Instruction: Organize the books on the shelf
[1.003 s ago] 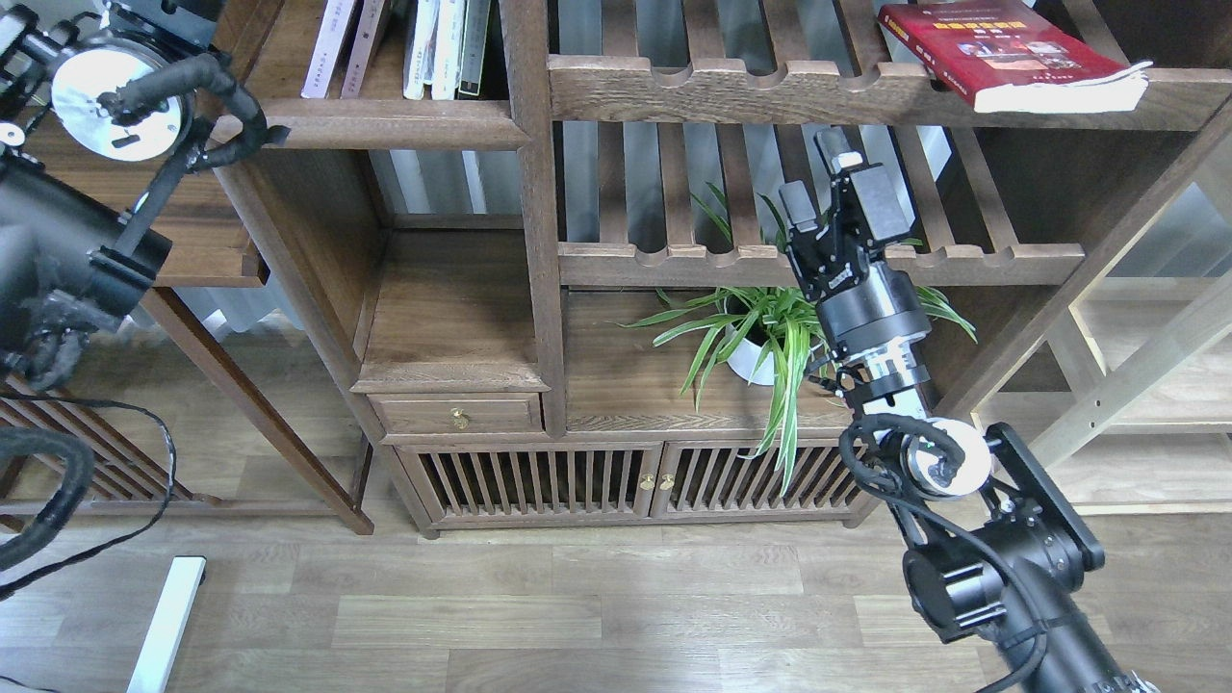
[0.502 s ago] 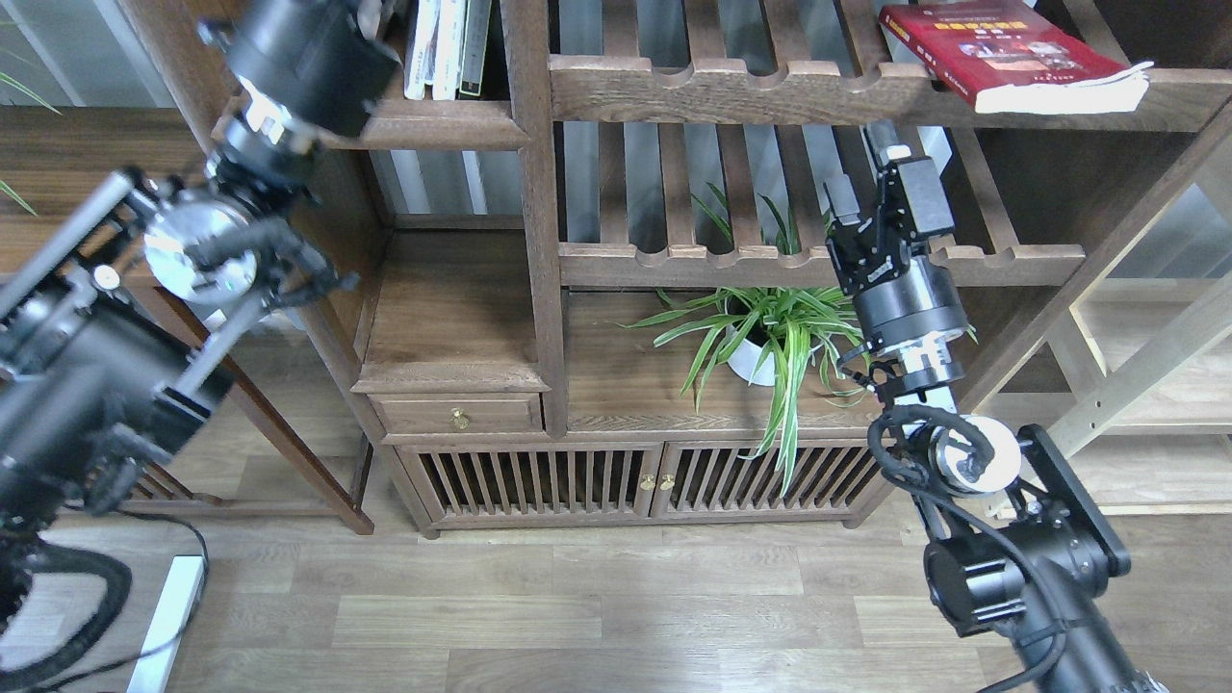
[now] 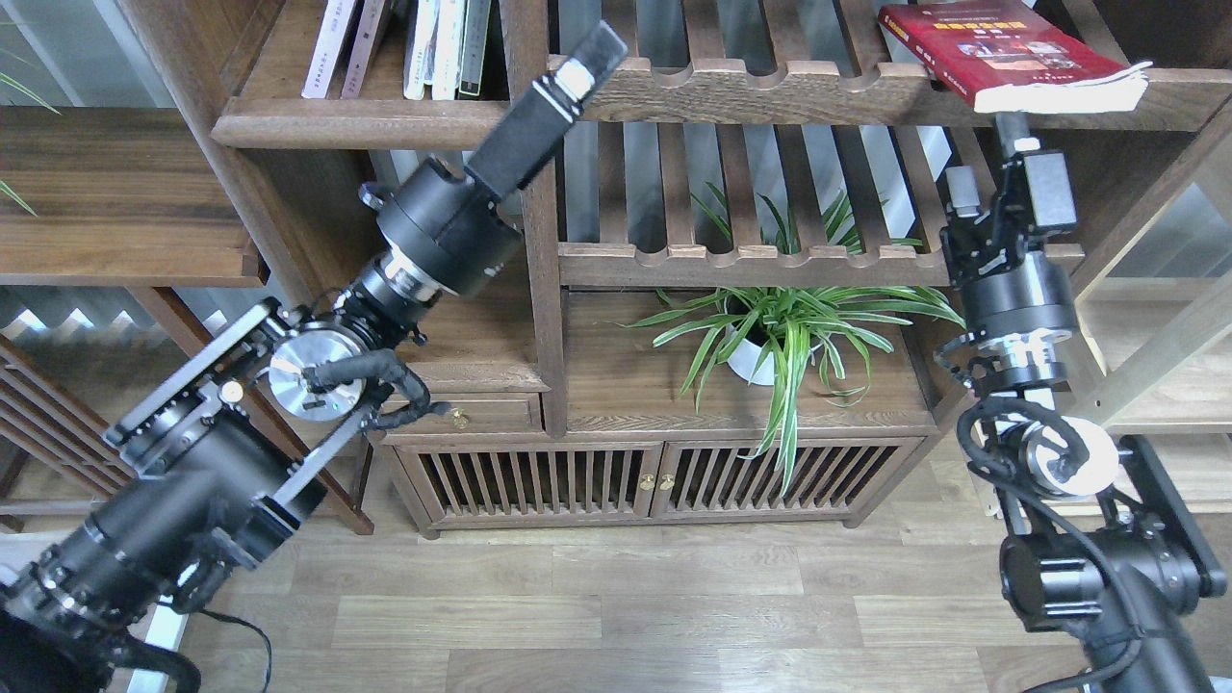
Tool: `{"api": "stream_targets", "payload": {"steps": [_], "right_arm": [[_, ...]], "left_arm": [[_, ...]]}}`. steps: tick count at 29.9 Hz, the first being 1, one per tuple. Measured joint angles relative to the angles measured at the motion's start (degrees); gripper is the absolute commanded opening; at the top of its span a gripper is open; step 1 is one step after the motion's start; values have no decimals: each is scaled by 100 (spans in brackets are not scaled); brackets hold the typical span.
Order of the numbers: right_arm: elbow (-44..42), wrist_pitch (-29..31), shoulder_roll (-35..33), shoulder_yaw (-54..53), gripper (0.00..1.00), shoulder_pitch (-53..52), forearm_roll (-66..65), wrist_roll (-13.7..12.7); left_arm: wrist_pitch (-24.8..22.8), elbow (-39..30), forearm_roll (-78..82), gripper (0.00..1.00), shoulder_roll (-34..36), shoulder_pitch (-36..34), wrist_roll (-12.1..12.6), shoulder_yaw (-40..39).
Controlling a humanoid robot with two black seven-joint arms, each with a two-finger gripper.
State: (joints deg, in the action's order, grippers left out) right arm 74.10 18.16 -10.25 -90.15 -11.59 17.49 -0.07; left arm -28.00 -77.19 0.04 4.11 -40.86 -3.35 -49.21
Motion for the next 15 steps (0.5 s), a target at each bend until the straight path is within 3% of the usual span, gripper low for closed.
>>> {"api": "stream_targets", "payload": {"steps": [15], "right_arm": [[-1, -672, -351, -12, 93, -283, 16, -11]], "left_arm": [[0, 473, 900, 98, -48, 405, -30, 170]]}}
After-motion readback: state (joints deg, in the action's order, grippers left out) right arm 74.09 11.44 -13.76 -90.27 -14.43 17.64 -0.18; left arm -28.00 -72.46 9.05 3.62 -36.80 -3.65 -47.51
